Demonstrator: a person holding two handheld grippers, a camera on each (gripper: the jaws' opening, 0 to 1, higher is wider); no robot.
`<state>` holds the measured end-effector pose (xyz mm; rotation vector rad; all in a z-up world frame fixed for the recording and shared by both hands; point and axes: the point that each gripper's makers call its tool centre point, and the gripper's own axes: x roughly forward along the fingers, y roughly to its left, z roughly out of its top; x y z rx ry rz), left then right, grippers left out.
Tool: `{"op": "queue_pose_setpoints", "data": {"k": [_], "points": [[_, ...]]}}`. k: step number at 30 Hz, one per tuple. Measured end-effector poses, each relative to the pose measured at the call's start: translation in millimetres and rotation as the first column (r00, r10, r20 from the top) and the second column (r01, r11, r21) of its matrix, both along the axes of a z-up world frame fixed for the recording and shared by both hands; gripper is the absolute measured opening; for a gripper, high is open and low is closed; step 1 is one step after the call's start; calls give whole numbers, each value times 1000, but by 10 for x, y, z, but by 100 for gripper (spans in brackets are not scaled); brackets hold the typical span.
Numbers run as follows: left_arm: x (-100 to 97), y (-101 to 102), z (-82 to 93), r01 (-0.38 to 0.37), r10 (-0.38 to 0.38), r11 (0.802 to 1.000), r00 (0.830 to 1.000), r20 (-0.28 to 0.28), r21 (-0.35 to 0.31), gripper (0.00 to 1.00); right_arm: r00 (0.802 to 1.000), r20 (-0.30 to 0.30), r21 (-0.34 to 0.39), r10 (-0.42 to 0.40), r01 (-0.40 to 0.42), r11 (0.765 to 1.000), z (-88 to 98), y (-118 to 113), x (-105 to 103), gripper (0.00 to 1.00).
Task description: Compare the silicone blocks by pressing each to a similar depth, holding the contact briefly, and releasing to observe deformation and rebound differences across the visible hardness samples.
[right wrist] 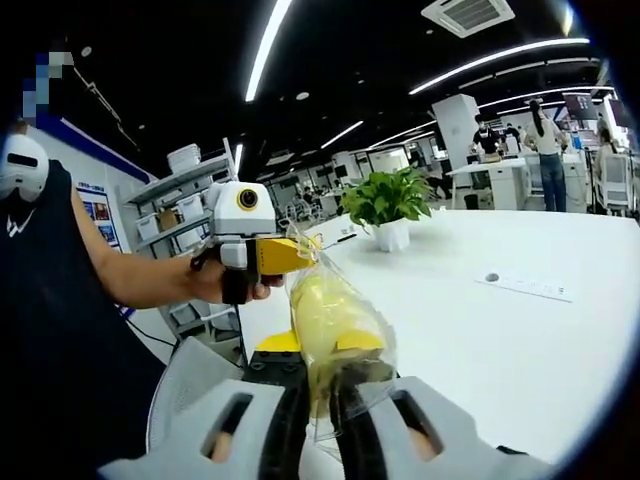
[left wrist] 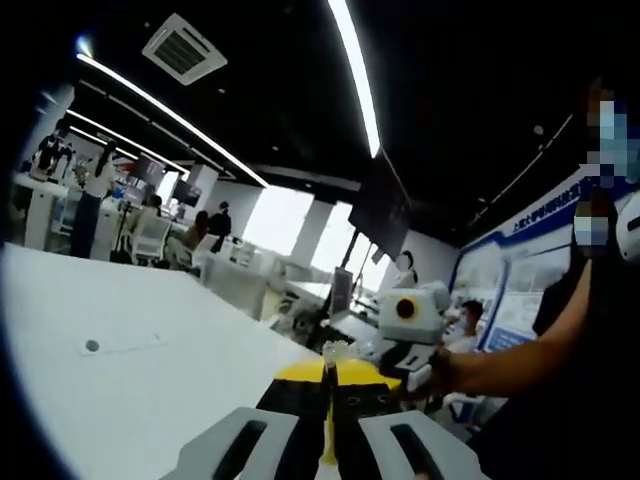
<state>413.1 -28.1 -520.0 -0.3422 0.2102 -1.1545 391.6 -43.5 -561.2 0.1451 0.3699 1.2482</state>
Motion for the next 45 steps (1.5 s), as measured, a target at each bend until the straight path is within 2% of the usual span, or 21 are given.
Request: {"op": "queue_pose_setpoints", "data": {"k": [2,6,7,9,12,17,18,19,20,21,24,26,30,34,38,41,43,45], "points": [[7,7,-60,-7,8,1000,998,-58,15,0,999,-40,25,4,-3,1000,-65,3,-1,2],[17,8,-108,-17,19,999,999,-50,36,0,999,-51,29,2,-1,1000,-116,16,4,2],[19,6,-128,-21,23,999,999,-33,47,0,998,-55,26,2,-1,1000,-123,15,2,2],[13,-6,-143,-26,27,999,999,-31,42,0,998,-61,20,4,-3,1000,-132,2,-1,2],[-1,-2,-130,-20,22,1000,997,-67,22,0,998,-57,8,13,-12,1000,-120,-8,-19,2],[-1,17,-113,-21,22,999,999,-37,29,0,998,-62,14,12,-12,1000,-112,6,-11,1],[-18,17,-103,-11,12,1000,996,-89,1,0,997,-73,20,19,-17,1000,-104,9,-27,2],[-22,19,-105,-12,9,1000,990,-143,-20,0,991,-130,38,25,-20,999,-97,10,-66,2],[-20,21,-101,-11,7,1000,989,-150,-28,0,995,-95,32,26,-23,999,-98,4,-43,2],[-12,20,-111,-11,9,1000,992,-126,-15,0,996,-90,29,26,-23,999,-100,5,-45,2],[-25,14,-128,-9,6,1000,991,-131,-21,0,995,-94,21,34,-32,999,-112,5,-55,2],[-19,15,-137,-16,15,1000,995,-99,-13,0,995,-94,12,32,-31,999,-117,9,-52,2],[-3,33,-131,-25,23,999,994,-111,-21,0,994,-102,7,26,-25,1000,-109,30,-53,3],[-7,48,-103,-35,36,999,999,-22,18,0,995,-97,10,24,-24,1000,-96,52,-44,3],[0,48,-116,-53,53,998,998,-16,25,0,995,-100,8,24,-24,1000,-99,60,-58,4],[-13,51,-137,-47,49,998,998,-40,35,0,995,-99,6,21,-21,1000,-125,55,-63,4],[-12,65,-142,-60,62,998,990,-130,18,0,995,-101,22,19,-17,1000,-129,70,-90,5],[-1,61,-155,-65,67,998,988,-138,20,0,994,-110,35,24,-20,999,-132,69,-105,6]]}}
